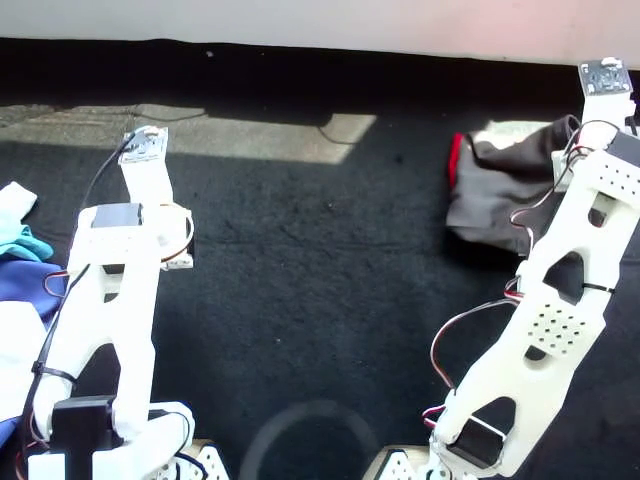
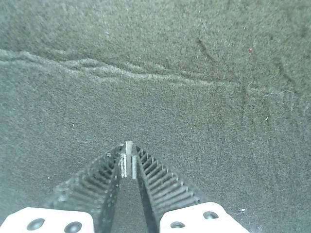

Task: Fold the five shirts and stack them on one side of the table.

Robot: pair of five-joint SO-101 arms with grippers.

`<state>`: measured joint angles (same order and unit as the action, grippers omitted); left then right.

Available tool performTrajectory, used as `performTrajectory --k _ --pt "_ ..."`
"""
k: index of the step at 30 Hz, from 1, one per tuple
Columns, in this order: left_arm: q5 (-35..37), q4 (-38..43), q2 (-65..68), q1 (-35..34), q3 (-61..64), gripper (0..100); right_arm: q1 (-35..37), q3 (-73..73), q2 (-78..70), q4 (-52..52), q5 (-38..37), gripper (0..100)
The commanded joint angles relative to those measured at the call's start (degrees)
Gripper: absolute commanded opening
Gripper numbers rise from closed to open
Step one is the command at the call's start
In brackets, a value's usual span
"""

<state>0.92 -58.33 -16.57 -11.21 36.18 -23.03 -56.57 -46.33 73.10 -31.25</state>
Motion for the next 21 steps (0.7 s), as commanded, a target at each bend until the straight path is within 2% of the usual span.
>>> performTrajectory --k 1,5,9,11,12,14,16,18,21 --pt "-0.53 0.26 -2.24 -0.4 -0.13 1 -1.54 -3.91 0.48 -2.07 6.77 28.1" --pt "-0.53 0.26 -2.24 -0.4 -0.13 1 -2.68 -5.49 0.4 -2.24 14.95 28.1" --pt "-0.53 0.26 -2.33 -0.4 -0.13 1 -3.12 -5.85 0.84 -1.1 16.62 28.1" --pt "-0.53 0.26 -2.33 -0.4 -0.13 1 -2.86 -6.46 1.1 1.63 17.76 24.1" --pt "-0.53 0.26 -2.33 -0.4 -0.13 1 -2.15 -7.78 1.19 3.82 17.49 18.1" --pt "-0.53 0.62 -2.33 -0.4 -0.13 1 -0.4 -10.15 1.19 7.25 16.09 0.2" --pt "-0.53 0.62 -2.33 -0.4 -0.13 1 1.63 -11.03 1.1 9.63 13.27 3.6" --pt "-0.53 0.7 -2.33 -0.4 -0.31 1 3.21 -9.45 1.01 10.15 11.25 0.6" --pt "-0.53 0.7 -2.33 -0.4 -0.48 1 3.47 -6.81 -0.57 5.93 10.99 0.8"
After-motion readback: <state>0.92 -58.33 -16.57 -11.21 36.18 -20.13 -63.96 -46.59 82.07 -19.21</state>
